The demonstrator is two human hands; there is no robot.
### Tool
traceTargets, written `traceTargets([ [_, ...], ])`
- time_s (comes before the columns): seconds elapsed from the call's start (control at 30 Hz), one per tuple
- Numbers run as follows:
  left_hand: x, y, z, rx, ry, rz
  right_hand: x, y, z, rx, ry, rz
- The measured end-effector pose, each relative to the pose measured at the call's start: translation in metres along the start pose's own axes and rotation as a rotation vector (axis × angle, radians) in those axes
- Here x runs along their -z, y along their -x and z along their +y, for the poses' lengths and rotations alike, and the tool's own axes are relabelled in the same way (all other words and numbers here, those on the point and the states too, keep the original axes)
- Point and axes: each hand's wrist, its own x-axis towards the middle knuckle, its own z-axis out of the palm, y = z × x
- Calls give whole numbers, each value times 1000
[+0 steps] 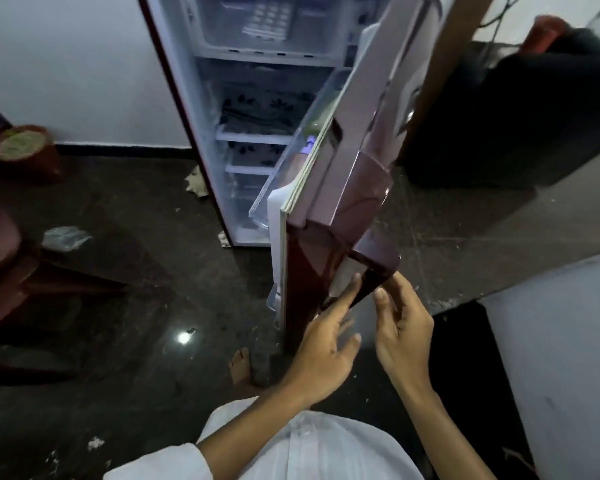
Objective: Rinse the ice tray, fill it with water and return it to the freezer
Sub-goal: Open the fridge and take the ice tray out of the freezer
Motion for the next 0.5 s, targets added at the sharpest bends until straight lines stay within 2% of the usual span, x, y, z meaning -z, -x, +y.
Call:
traceTargets([
  [0.2, -34, -6, 1, -68, -144, -215, 27, 20, 10, -75, 66, 272],
  [0.33, -43, -1, -1, -207, -266, -300, 41, 36, 9, 21, 102, 430],
  [0.4, -38, 2, -2, -360, -365, -245, 44, 42, 4, 97, 131, 452],
  [0.5, -29, 4, -6, -568, -425, -35, 46, 46, 4, 156, 113, 439],
])
